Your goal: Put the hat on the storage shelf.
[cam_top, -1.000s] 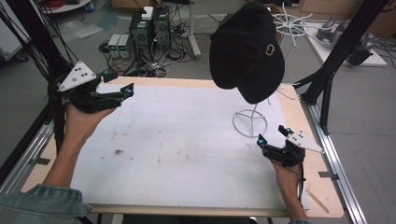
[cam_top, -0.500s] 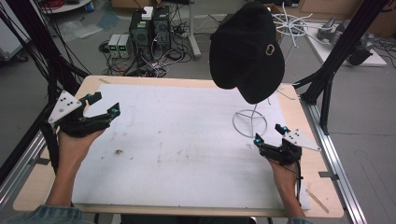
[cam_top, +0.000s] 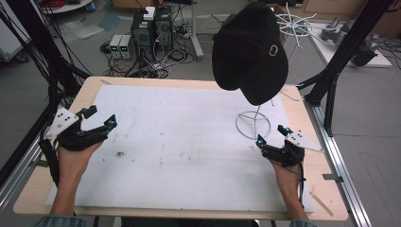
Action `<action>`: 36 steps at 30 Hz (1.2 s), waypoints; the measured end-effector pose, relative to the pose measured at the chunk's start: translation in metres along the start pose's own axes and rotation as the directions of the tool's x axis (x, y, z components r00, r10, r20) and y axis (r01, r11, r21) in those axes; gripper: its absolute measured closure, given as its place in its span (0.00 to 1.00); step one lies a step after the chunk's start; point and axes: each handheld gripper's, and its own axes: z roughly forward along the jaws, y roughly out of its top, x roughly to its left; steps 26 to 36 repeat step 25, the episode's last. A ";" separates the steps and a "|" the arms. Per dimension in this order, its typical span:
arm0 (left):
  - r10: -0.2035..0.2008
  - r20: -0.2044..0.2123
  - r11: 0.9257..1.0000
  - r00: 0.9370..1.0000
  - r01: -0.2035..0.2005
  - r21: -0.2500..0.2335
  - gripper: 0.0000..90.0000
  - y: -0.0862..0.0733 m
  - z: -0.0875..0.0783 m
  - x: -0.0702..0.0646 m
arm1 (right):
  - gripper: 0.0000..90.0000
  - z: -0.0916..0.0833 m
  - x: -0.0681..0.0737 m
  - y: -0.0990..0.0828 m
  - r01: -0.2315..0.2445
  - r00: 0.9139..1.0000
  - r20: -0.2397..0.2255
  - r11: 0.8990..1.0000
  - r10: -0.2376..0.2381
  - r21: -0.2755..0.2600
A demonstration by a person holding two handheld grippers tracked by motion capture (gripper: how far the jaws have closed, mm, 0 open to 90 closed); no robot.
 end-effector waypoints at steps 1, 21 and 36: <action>-0.003 -0.001 1.000 1.000 0.003 0.003 0.27 -0.001 0.000 0.000 | 0.14 0.000 0.000 0.000 -0.004 1.000 0.002 1.000 0.004 0.003; -0.002 -0.001 1.000 1.000 0.002 0.005 0.26 -0.009 0.002 0.003 | 0.14 -0.002 -0.001 0.000 0.000 1.000 0.005 1.000 0.000 0.010; 0.000 -0.002 1.000 1.000 0.000 0.008 0.26 -0.010 0.004 0.003 | 0.14 -0.003 -0.002 -0.001 0.002 1.000 0.009 1.000 -0.002 0.008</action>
